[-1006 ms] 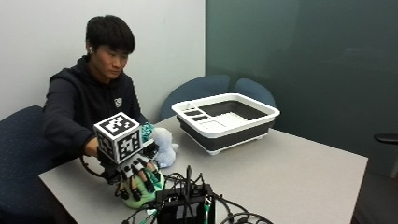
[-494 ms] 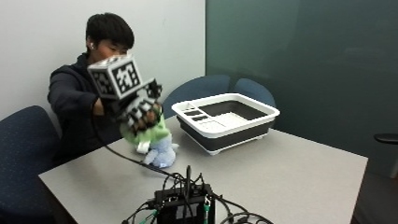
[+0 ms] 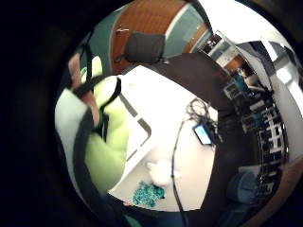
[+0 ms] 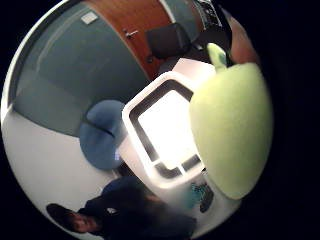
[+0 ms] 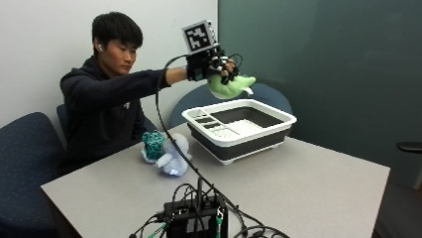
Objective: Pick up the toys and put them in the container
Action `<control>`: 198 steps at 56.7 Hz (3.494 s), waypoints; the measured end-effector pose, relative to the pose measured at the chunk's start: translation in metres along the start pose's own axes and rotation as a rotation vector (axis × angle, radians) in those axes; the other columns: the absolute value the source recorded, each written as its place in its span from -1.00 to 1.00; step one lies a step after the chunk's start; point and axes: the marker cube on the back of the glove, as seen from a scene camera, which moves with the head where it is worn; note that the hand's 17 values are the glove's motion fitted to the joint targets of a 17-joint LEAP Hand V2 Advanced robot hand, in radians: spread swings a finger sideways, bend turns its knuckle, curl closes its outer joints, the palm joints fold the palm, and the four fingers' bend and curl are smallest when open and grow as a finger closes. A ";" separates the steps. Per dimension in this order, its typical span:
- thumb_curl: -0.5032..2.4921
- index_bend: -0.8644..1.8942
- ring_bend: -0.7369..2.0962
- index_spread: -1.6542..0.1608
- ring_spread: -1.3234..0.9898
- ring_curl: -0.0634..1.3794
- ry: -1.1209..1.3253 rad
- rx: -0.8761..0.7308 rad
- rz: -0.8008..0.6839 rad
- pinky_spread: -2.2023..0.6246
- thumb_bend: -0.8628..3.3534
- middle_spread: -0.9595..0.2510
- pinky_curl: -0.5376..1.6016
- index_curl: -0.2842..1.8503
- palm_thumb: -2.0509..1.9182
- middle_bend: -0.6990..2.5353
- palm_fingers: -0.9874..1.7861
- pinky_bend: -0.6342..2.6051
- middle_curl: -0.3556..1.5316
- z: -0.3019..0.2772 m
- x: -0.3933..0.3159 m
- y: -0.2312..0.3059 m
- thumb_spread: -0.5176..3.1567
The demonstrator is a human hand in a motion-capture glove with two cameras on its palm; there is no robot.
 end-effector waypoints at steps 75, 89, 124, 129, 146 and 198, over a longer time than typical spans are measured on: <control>-0.37 -0.28 0.09 0.47 -0.01 -0.30 0.005 -0.510 0.207 0.38 -0.52 0.42 -0.15 -0.51 0.31 -0.40 0.29 0.10 -0.32 0.166 0.079 0.218 -0.02; -0.25 -0.20 0.18 0.48 -0.14 -0.16 -0.124 -0.400 0.229 0.29 -0.50 0.29 -0.11 -0.44 0.43 -0.27 0.49 0.09 -0.18 0.180 0.085 0.207 -0.20; -0.06 0.05 0.35 0.49 -0.22 0.13 -0.437 0.041 0.230 0.28 -0.53 0.23 0.03 -0.05 0.41 -0.05 0.31 0.20 0.23 -0.014 -0.010 0.018 -0.54; -0.06 -0.10 0.35 0.49 -0.20 0.12 -0.311 -0.096 0.247 0.28 -0.55 0.23 0.04 -0.05 0.38 -0.13 0.12 0.25 0.22 0.018 -0.029 -0.002 -0.49; -0.27 -0.27 -0.13 0.52 0.04 -0.24 -0.342 -0.220 0.119 0.51 -0.61 0.50 -0.11 -0.24 0.16 -0.42 -0.40 0.07 -0.01 0.012 -0.011 0.063 -0.13; -0.25 0.25 -0.23 0.56 -0.05 -0.45 -0.201 -0.379 -0.100 0.48 -0.51 0.28 -0.28 -0.11 0.38 -0.23 0.11 -0.31 -0.03 0.103 -0.018 0.217 -0.09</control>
